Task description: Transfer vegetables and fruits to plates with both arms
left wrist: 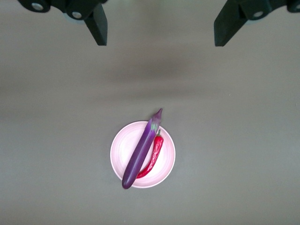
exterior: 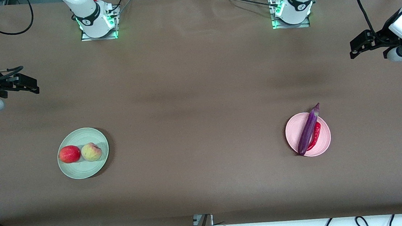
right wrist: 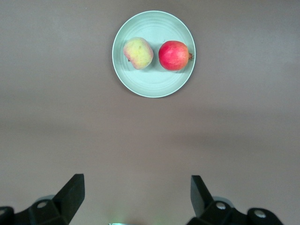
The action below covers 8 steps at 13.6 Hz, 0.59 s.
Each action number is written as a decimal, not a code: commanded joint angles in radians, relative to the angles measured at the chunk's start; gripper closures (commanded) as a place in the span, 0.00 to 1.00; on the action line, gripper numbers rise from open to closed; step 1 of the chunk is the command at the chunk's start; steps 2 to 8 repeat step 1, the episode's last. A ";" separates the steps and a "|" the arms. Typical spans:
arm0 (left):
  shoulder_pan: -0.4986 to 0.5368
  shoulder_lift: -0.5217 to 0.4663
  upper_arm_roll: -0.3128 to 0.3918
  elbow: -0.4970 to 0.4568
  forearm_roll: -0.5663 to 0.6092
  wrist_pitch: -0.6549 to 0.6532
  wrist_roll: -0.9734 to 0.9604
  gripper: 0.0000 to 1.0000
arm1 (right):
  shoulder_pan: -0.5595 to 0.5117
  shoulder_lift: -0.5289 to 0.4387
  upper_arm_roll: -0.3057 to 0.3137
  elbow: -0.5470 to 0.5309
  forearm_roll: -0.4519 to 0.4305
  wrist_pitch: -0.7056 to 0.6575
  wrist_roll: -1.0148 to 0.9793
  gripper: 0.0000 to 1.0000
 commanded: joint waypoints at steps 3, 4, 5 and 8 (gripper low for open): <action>0.008 -0.015 -0.004 0.017 0.006 -0.033 -0.003 0.00 | -0.003 0.007 0.005 0.024 0.015 -0.017 -0.009 0.00; 0.008 -0.015 -0.004 0.017 0.006 -0.033 -0.003 0.00 | -0.003 0.007 0.005 0.024 0.015 -0.017 -0.009 0.00; 0.008 -0.015 -0.004 0.017 0.006 -0.033 -0.003 0.00 | -0.003 0.007 0.005 0.024 0.015 -0.017 -0.009 0.00; 0.008 -0.015 -0.004 0.017 0.006 -0.033 -0.003 0.00 | -0.003 0.007 0.005 0.024 0.015 -0.017 -0.009 0.00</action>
